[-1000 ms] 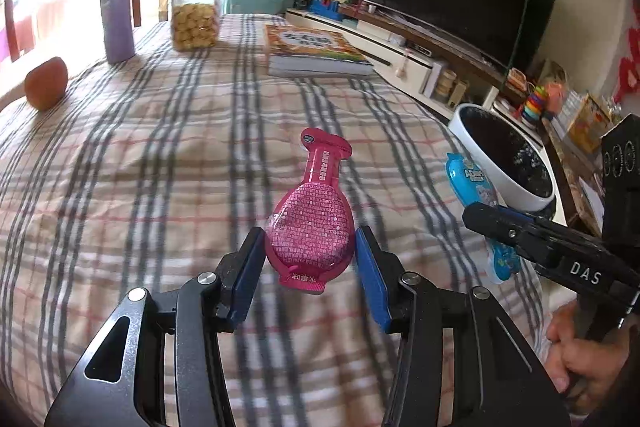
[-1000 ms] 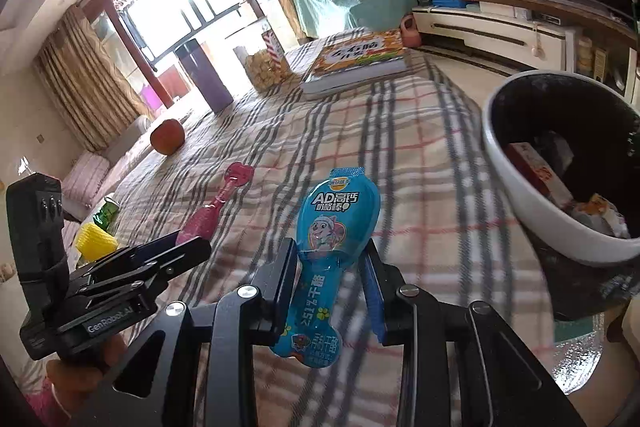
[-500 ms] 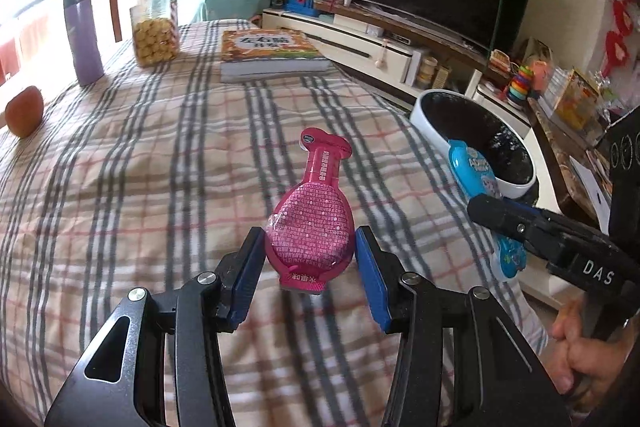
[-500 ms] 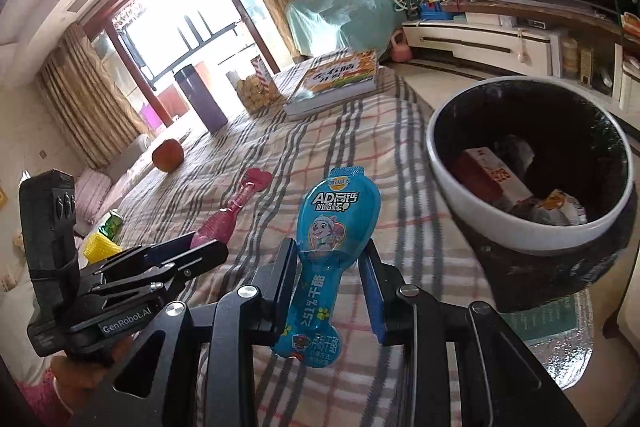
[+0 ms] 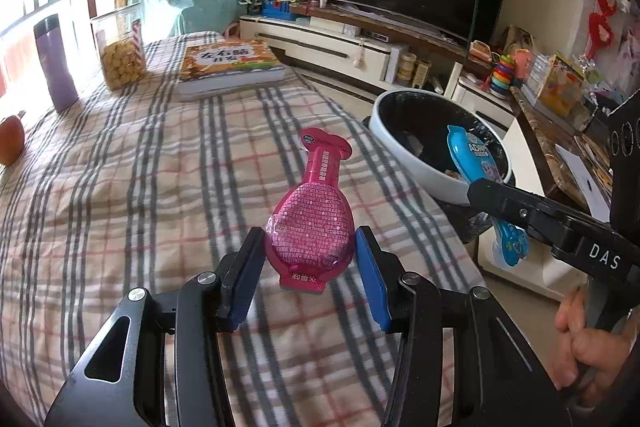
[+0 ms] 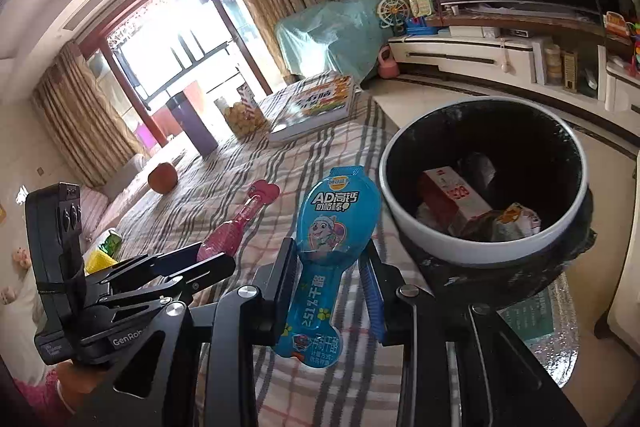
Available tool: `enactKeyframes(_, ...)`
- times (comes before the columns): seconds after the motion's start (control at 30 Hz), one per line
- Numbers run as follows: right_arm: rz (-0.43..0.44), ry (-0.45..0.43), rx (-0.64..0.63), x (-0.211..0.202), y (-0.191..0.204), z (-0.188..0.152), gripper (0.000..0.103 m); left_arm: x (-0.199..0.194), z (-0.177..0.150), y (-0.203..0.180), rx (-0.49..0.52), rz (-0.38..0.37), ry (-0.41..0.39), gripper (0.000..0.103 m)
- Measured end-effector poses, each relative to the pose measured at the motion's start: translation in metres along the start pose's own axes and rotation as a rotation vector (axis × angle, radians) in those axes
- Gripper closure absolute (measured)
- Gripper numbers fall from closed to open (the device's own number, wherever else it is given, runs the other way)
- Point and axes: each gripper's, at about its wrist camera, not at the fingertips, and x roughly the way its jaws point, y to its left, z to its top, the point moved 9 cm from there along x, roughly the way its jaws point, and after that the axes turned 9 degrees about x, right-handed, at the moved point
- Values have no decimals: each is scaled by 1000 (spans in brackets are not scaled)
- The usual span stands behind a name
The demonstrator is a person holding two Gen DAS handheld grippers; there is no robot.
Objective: Collect trash
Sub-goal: 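Carry pink candy toy and blue AD candy toy over the bin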
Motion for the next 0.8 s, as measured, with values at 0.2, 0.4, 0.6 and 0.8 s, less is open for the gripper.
enactKeyframes(0.2,-7,-21,19,-10,-13,6,71,-1,10,-18,32,-12,-14,57)
enactKeyframes(0.4,-18,-41,37,-17,-25,12,71,1,19,-34,59,-29,-24,57)
enactKeyframes(0.6,-41,-59,55,-24,-42,20,71,4,31,-52,86,-41,-34,57)
enactKeyframes(0.8,-54,-75,64,-31,-55,28,71,8,40,-65,106,-52,-39,57)
